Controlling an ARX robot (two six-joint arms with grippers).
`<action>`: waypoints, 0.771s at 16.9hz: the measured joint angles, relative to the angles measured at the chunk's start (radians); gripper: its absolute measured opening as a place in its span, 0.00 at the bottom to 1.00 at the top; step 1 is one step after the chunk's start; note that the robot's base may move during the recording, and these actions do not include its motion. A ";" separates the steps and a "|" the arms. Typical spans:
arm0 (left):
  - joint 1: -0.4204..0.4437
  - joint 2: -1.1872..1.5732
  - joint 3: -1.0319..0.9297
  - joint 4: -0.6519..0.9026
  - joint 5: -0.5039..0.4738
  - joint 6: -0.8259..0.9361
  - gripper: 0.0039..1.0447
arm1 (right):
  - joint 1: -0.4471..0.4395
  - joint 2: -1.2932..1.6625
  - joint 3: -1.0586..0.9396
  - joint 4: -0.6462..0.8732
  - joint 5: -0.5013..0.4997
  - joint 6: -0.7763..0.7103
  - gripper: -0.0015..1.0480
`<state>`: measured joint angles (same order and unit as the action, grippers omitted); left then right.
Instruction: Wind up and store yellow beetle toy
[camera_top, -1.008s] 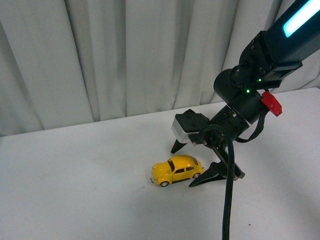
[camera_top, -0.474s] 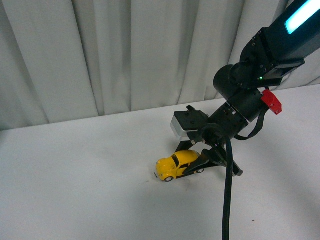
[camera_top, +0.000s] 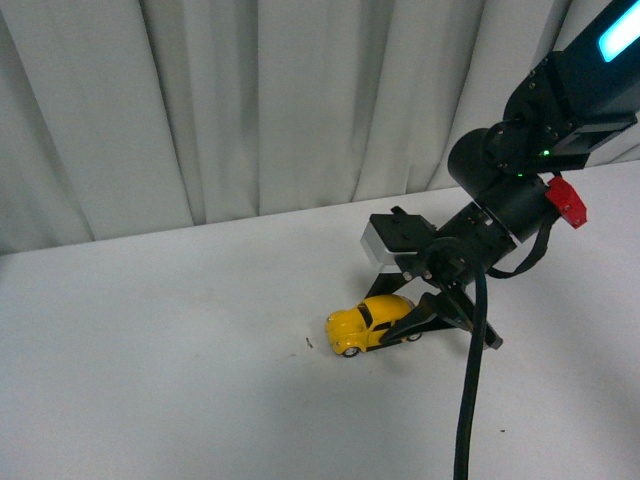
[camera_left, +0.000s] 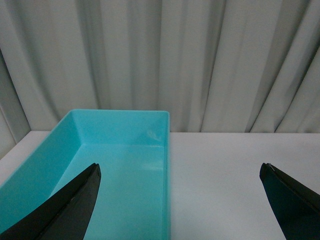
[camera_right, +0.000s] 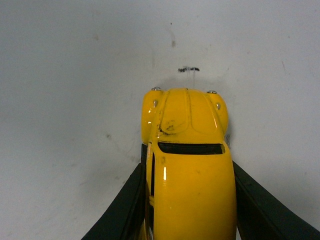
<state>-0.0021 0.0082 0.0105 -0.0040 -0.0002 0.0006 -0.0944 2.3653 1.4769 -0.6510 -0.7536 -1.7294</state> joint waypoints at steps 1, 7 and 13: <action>0.000 0.000 0.000 0.000 0.000 0.000 0.94 | -0.013 -0.004 -0.009 -0.002 -0.003 -0.001 0.40; 0.000 0.000 0.000 0.000 0.000 0.000 0.94 | -0.093 -0.027 -0.071 -0.006 -0.008 -0.011 0.40; 0.000 0.000 0.000 0.000 0.000 0.000 0.94 | -0.216 -0.078 -0.168 0.007 0.000 -0.016 0.40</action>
<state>-0.0021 0.0082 0.0105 -0.0040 -0.0006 0.0006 -0.3107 2.2875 1.3087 -0.6441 -0.7536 -1.7458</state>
